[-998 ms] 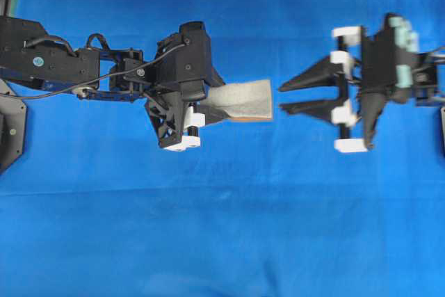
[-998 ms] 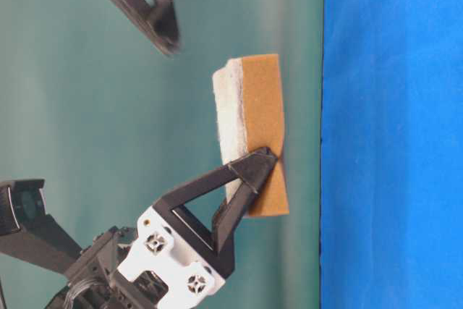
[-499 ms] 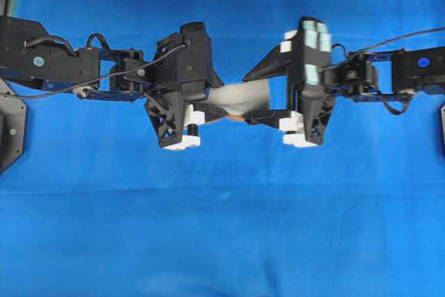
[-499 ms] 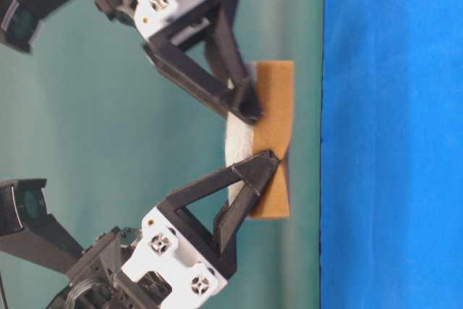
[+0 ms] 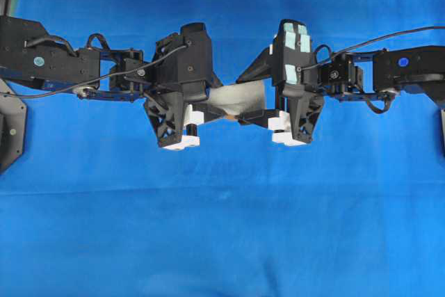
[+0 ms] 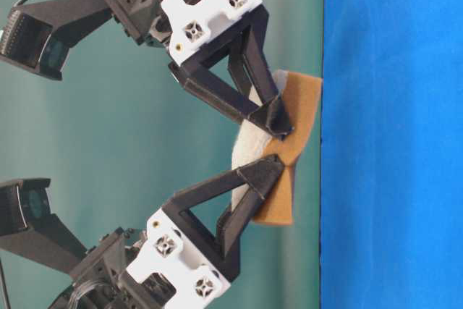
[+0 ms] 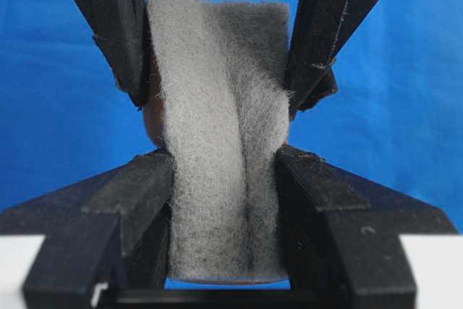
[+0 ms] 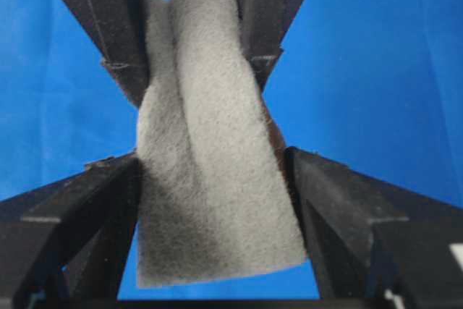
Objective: Hand over the sponge with the left arm and wipe it with the right arm.
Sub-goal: 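Open the left gripper and pull it back, leaving sponge in right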
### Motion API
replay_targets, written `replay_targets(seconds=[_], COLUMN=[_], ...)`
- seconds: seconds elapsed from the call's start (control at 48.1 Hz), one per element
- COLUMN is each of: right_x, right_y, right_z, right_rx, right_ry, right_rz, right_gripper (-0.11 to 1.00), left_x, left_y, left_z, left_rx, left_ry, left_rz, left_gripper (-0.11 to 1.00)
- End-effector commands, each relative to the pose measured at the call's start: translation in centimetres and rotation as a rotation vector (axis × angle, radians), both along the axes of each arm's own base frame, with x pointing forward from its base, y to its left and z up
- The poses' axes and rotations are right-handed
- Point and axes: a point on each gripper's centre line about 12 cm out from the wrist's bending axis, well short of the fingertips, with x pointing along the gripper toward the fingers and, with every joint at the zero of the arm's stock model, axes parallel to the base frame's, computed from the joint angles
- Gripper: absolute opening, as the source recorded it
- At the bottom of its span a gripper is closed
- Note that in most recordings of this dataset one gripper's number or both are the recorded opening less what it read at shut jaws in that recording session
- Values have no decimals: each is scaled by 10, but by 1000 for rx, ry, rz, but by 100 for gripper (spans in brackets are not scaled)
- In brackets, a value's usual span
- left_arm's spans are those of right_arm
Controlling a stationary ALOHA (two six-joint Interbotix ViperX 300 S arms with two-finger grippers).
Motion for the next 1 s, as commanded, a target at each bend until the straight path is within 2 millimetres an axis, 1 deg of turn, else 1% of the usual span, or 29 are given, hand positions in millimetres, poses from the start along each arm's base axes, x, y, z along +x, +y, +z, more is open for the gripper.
replay_targets(seconds=[0.0,0.062,0.104,0.146,0.229,0.291,0.312,0.603,0.624,0.728,0.769,0.832,0.873,0.977], right_x=[4,4,4,4,3,2,3,2,2,-1,-2,-4,-6,-10], right_y=[-3,-3,-3,-3,-3,-3,-3,-3,-3,-3,-3,-2,-3,-2], right_z=[11,11,11,11,10,9,9,10,10,13,14,15,17,18], right_rx=[-17,-27,-35,-43,-50,-51,-52,-52,-52,-52,-50,-49,-48,-48], right_ry=[-31,-29,-28,-23,-10,-4,-5,-7,-7,-14,-16,-19,-22,-27], right_rz=[1,7,12,18,23,22,23,24,23,23,21,22,19,18], right_gripper=[72,68,63,55,35,20,18,17,17,17,17,17,17,17], left_x=[1,2,2,2,2,2,2,2,2,-2,-7,-14,-19,-39], left_y=[-2,-2,-2,-2,-2,-2,-2,-2,-2,-4,-4,-5,-5,-9], left_z=[15,15,16,16,16,16,16,18,18,22,24,28,32,42], left_rx=[2,2,2,2,2,2,2,2,2,4,10,12,15,16], left_ry=[-44,-49,-51,-52,-52,-52,-52,-64,-66,-84,-95,-115,-133,-190], left_rz=[-6,-6,-6,-6,-6,-6,-6,-5,-5,-8,-13,-13,-16,-23], left_gripper=[35,35,35,34,27,25,25,25,27,59,71,85,88,86])
